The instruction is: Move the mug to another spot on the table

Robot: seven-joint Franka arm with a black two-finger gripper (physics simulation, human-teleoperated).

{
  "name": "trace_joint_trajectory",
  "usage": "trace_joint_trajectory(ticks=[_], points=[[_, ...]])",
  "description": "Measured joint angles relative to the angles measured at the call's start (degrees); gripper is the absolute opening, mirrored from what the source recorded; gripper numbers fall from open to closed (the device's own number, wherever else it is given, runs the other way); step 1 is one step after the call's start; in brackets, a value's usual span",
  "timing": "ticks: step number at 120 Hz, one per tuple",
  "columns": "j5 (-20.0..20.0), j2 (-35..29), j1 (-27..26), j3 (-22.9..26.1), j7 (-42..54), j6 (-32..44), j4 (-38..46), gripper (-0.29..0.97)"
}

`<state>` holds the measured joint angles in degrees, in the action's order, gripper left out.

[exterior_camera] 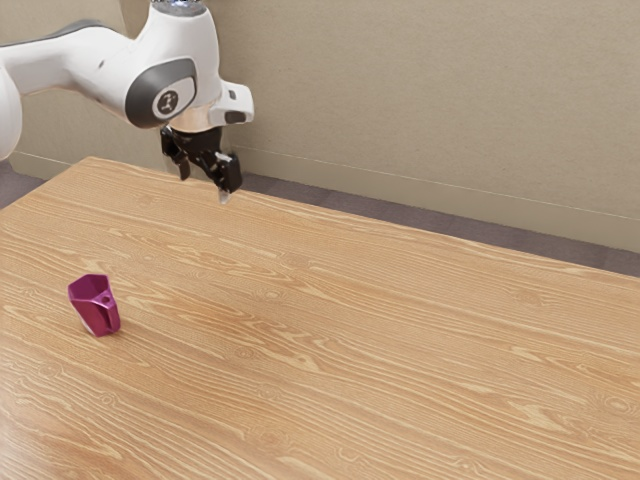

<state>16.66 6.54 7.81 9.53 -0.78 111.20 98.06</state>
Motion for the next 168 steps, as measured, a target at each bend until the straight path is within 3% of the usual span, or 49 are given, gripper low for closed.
trace_joint_trajectory(ticks=[28, 45, 66, 96, 144, 168], points=[[-0.09, -0.57, 2.99, -0.35, 7.18, -0.36, 2.60, 0.68], [-1.50, -5.94, 4.71, -0.24, 7.61, -0.18, 10.66, 0.68], [-3.63, -11.66, 6.17, -0.17, 3.55, 2.26, 19.94, 0.68], [-8.08, -13.98, 12.56, 0.11, -8.23, 7.75, 27.92, 0.68], [-10.69, -10.26, 20.87, -0.06, -28.02, 19.14, 34.14, 0.68], [-11.24, -3.05, 23.72, -0.44, -35.95, 26.08, 34.12, 0.68]])
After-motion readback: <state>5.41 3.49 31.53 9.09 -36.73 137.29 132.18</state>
